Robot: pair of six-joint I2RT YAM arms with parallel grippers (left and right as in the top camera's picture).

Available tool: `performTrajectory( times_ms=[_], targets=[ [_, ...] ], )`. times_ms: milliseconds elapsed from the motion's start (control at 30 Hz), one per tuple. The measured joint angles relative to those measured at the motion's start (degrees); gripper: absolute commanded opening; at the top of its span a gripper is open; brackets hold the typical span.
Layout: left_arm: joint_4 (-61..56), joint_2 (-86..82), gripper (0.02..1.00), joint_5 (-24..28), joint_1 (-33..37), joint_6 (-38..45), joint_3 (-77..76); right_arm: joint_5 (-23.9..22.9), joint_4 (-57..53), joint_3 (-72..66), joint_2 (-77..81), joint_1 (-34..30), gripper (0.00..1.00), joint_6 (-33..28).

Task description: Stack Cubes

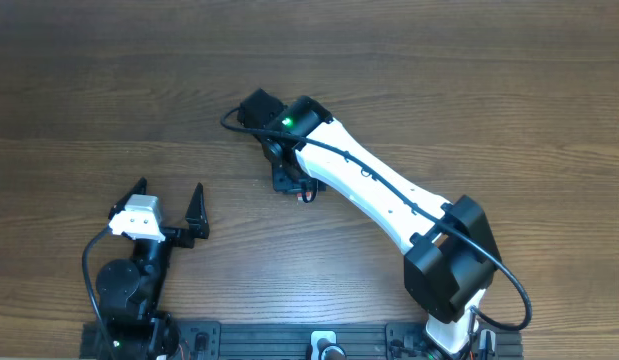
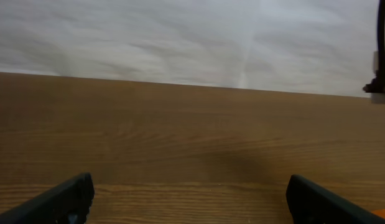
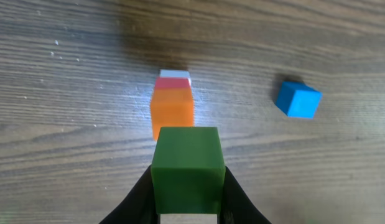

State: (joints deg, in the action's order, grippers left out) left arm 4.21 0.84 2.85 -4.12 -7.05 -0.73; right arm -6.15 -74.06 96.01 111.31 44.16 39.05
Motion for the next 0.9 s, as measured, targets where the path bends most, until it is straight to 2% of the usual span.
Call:
performTrajectory(
  times_ms=[900],
  targets=[
    [0.0, 0.0, 1.0, 0.0, 0.0, 0.0, 0.0, 2.4, 1.7, 0.1, 1.9, -0.9, 0.012, -1.8]
  ],
)
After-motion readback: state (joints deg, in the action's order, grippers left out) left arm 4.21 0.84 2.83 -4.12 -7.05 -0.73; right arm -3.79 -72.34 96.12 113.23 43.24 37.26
